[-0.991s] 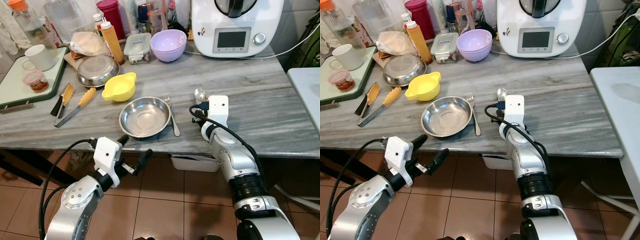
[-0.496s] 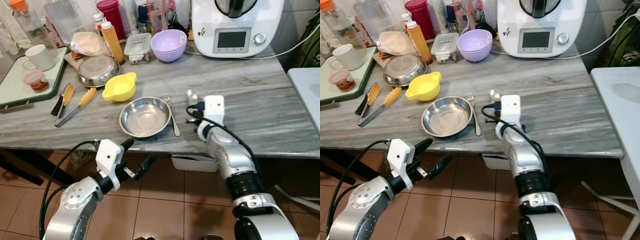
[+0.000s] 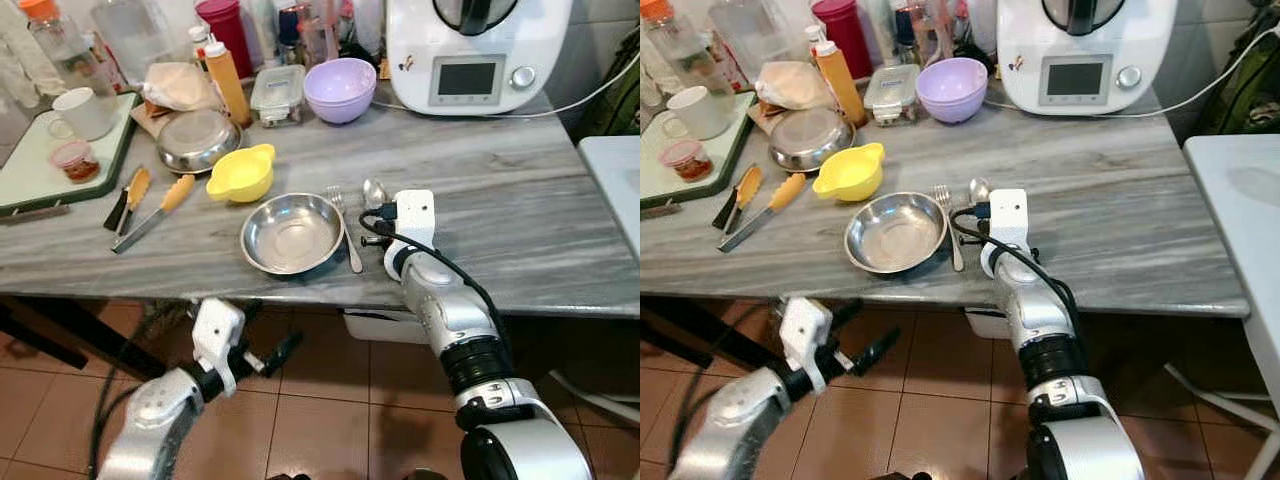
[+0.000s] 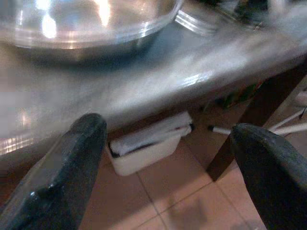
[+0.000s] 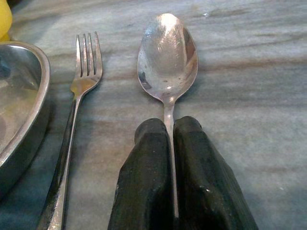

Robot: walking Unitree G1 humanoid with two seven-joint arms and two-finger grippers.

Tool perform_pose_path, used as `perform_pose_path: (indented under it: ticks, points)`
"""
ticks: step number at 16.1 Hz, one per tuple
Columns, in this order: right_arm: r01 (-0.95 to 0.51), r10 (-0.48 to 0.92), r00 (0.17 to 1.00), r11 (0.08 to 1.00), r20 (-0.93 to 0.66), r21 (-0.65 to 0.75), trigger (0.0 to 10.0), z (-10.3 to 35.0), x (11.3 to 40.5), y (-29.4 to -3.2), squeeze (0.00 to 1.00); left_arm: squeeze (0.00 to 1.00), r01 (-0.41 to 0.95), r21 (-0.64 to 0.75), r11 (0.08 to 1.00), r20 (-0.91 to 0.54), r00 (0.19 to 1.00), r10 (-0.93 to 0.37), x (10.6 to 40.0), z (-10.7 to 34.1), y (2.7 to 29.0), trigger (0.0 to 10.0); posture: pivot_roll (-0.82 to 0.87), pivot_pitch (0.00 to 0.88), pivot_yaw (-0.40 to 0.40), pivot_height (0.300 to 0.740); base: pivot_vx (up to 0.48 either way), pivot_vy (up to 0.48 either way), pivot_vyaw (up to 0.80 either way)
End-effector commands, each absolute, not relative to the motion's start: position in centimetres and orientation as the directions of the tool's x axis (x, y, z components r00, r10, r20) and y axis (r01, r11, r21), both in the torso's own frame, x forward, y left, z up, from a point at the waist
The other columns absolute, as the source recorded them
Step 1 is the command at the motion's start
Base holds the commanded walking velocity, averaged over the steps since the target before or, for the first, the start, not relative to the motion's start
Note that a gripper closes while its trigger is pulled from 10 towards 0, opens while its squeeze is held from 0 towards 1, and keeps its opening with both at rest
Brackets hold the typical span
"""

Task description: Setting the table

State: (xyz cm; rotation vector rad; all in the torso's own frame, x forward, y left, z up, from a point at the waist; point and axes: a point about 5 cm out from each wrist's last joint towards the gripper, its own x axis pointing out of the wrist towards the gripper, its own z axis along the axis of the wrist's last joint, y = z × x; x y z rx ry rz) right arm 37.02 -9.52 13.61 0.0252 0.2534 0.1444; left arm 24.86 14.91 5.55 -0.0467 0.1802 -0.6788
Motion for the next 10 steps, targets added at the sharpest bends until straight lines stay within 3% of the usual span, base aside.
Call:
perform_pose_path:
  ticks: [1,3,6,8,9,10]
  points:
    - [-0.125,0.13,0.955,0.992,-0.268,0.035,10.0,13.2,36.6,-9.3,0.0,0.0,0.609,-0.098,0.787,-0.194,0.764,-0.616,24.7,3.8,15.7,10.0,-0.08,0.134,0.143,0.74,0.0,0.0,0.0]
    - [-0.086,0.094,0.965,0.995,-0.244,0.044,10.0,13.6,36.3,-9.6,0.0,0.0,0.584,-0.117,0.804,-0.26,0.763,-0.592,24.8,1.0,16.0,10.0,-0.08,0.134,0.143,0.74,0.0,0.0,0.0]
    - [-0.075,0.082,0.974,0.996,-0.212,0.038,10.0,13.9,35.8,-9.6,0.0,0.0,0.577,-0.115,0.809,-0.275,0.764,-0.584,25.2,0.3,16.2,10.0,-0.09,0.13,0.146,0.74,0.0,0.0,0.0]
    - [-0.083,0.088,0.977,0.996,-0.194,0.034,10.0,14.1,35.3,-9.5,0.0,0.0,0.615,-0.085,0.784,-0.188,0.762,-0.619,25.7,1.9,15.6,10.0,-0.09,0.129,0.148,0.74,0.0,0.0,0.0]
    - [-0.09,0.092,0.978,0.996,-0.187,0.021,10.0,14.1,35.2,-9.5,0.62,0.0,0.622,-0.078,0.779,-0.173,0.761,-0.625,25.9,2.0,15.6,10.0,-0.09,0.127,0.148,0.74,0.0,0.0,0.0]
    - [-0.094,0.097,0.977,0.995,-0.189,0.024,10.0,14.0,35.1,-9.4,0.61,0.0,0.624,-0.072,0.778,-0.159,0.763,-0.627,26.0,2.2,15.6,10.0,-0.09,0.127,0.148,0.74,0.0,0.0,0.0]
